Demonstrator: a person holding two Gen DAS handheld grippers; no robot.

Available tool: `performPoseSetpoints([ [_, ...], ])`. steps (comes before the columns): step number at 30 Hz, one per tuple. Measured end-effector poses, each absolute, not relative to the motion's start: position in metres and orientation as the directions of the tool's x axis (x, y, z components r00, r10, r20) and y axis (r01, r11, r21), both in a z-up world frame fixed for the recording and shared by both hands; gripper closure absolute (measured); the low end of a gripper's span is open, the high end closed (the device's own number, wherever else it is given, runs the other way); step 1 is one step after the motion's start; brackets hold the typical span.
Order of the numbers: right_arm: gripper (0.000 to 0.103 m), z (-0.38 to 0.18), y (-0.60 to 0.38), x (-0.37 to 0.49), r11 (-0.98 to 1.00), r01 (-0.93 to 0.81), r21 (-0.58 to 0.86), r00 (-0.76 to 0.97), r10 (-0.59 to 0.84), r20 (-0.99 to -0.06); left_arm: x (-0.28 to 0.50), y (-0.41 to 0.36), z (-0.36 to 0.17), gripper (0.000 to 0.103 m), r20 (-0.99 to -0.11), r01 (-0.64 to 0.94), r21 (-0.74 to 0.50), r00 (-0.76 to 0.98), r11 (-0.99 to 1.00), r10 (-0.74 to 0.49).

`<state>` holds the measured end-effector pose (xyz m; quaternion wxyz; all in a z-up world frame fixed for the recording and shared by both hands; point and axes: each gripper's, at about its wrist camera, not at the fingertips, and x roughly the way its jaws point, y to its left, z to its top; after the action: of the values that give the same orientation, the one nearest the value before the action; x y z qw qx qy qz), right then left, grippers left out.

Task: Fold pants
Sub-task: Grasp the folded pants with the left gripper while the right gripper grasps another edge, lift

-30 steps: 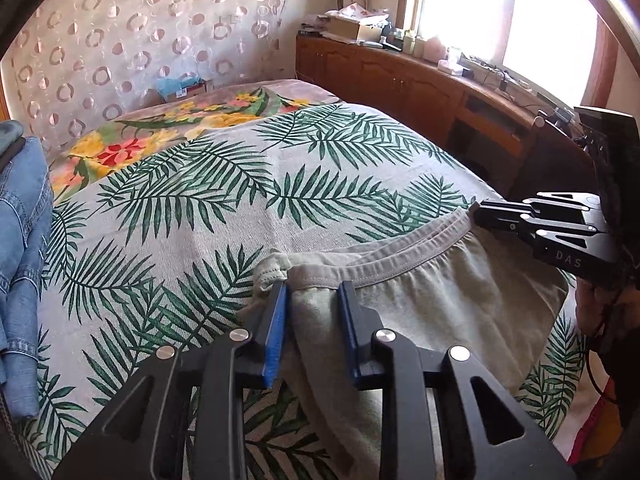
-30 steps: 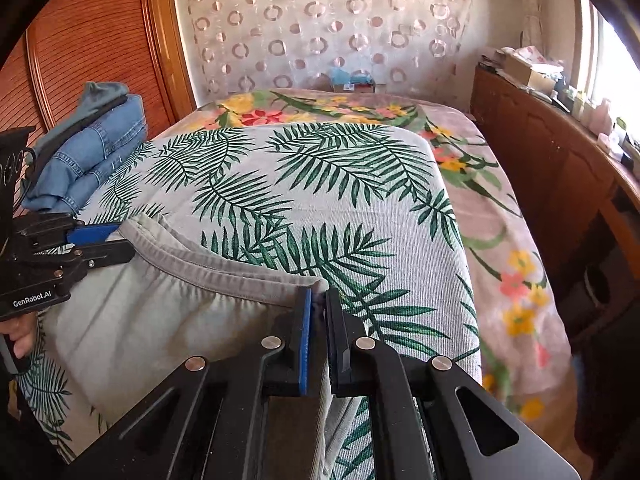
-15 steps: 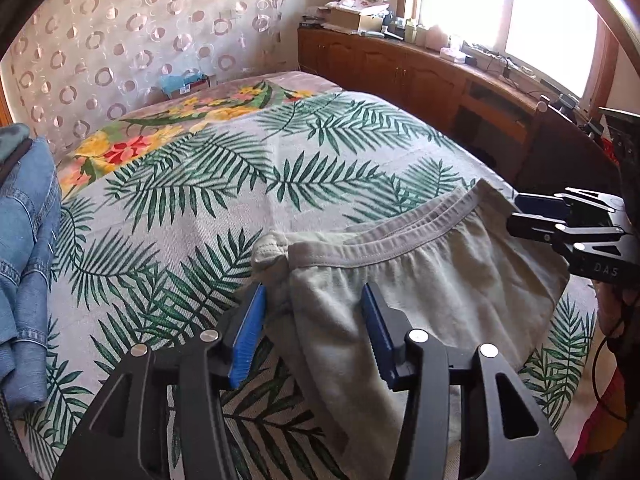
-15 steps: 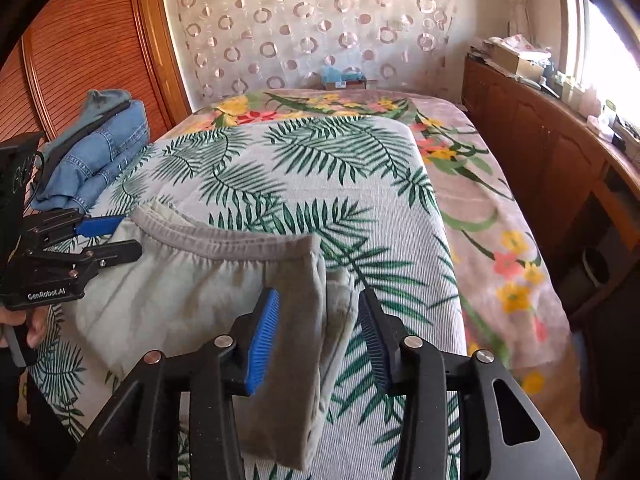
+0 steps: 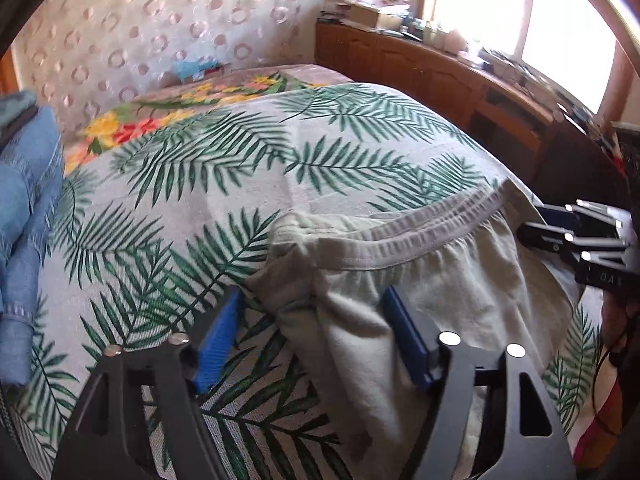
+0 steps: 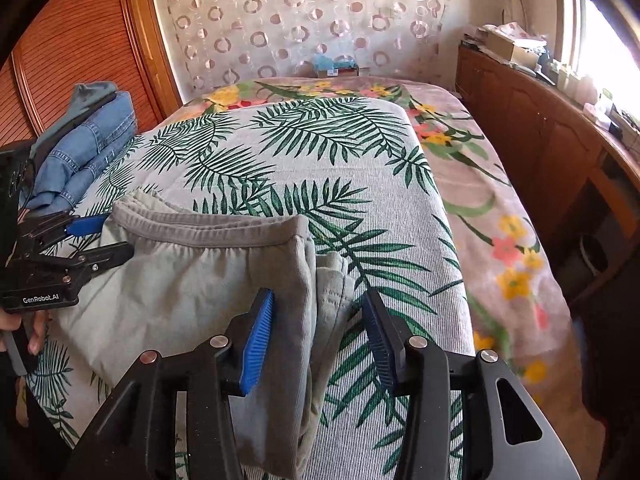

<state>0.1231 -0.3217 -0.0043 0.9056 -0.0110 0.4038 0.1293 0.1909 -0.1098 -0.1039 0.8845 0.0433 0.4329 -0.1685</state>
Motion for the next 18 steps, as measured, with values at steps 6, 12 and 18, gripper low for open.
performPoseSetpoints([
  [6,0.056,-0.0091,-0.3193,0.1212,0.969,-0.238,0.064,0.658,0.209,-0.723,0.1896,-0.1133,-0.1049,0.023,-0.782,0.339,-0.055,0.570,0.939,-0.251],
  [12,0.056,-0.0111,-0.3205,0.1195,0.968,-0.240,0.066,0.665,0.213,-0.716,0.1907,-0.1124,-0.1051,0.023,-0.783,0.351,-0.057,0.565,0.935,-0.260],
  [18,0.056,-0.0113,-0.3218,0.1193,0.967,-0.244,0.067,0.666,0.217,-0.714,0.1972,-0.1049,-0.0956,0.023,-0.782,0.361,-0.154,0.525,0.920,-0.337],
])
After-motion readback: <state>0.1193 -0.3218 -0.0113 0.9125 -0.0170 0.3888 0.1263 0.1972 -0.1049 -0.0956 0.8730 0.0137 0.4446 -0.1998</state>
